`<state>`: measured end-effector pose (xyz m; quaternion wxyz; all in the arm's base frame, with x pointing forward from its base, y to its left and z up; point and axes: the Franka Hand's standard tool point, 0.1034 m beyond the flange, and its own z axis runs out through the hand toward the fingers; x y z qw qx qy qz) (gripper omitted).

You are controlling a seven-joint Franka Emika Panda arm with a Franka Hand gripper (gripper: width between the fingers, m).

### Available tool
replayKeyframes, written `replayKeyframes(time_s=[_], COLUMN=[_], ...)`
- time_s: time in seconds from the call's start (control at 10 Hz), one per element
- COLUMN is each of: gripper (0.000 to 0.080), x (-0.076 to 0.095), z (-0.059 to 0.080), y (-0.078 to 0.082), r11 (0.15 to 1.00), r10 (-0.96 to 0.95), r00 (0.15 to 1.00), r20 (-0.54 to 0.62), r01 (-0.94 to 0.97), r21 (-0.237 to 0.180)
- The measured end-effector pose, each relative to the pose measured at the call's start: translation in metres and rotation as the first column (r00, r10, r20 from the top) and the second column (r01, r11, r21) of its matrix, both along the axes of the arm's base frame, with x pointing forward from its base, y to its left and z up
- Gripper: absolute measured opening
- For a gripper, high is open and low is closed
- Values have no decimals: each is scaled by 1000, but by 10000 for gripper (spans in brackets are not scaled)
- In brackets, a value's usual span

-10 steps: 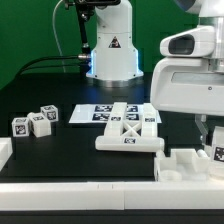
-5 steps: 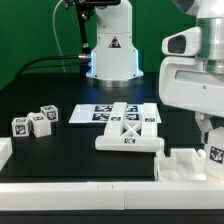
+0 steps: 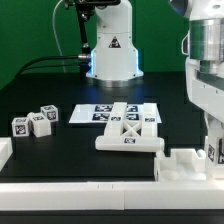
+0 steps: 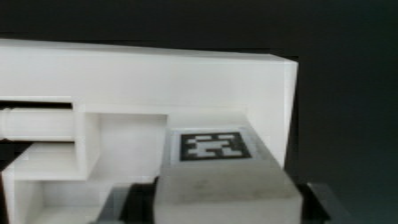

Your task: Assemble chair

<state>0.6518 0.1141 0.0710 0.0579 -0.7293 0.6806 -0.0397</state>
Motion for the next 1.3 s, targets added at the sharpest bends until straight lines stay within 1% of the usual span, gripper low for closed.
replayKeyframes(time_s=[0.1, 0.2, 0.3, 0.4, 0.5, 0.8, 0.9, 1.0, 1.1, 1.3], gripper=[434, 563, 631, 631, 644, 649, 649, 649, 649, 649], x=[-2, -4, -3, -5, -5, -5, -4, 0, 4, 3], z=[-1, -2, -2, -1, 0, -1, -1, 2, 2, 1], y=[-1, -2, 0, 7, 12, 8, 8, 3, -2, -2], r11=[992, 964, 911, 862, 844, 711, 590, 402, 215, 250], r10=[122, 261, 407, 501, 529, 695, 797, 904, 965, 957], r00=[992, 965, 913, 865, 848, 718, 601, 417, 233, 268], r20=[-9, -21, -16, -24, -25, -42, -67, -93, -116, -112], r01=[-122, -262, -407, -501, -529, -694, -797, -904, -964, -956], r21=[-21, -35, -60, -78, -85, -108, -131, -146, -154, -152])
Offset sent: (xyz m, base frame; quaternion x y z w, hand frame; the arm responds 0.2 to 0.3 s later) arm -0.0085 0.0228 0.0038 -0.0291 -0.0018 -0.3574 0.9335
